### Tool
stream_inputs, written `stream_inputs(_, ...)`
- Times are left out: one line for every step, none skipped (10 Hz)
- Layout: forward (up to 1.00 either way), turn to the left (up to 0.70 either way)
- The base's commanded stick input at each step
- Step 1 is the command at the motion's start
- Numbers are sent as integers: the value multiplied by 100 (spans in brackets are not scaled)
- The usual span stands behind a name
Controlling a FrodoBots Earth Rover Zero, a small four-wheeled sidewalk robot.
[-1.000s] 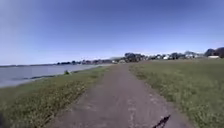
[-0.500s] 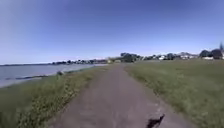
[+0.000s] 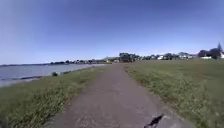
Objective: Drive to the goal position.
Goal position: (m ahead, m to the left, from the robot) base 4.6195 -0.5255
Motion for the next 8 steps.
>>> stream_inputs(70,0)
stream_inputs(70,0)
stream_inputs(70,0)
stream_inputs(70,0)
stream_inputs(70,0)
stream_inputs(70,0)
stream_inputs(70,0)
stream_inputs(70,0)
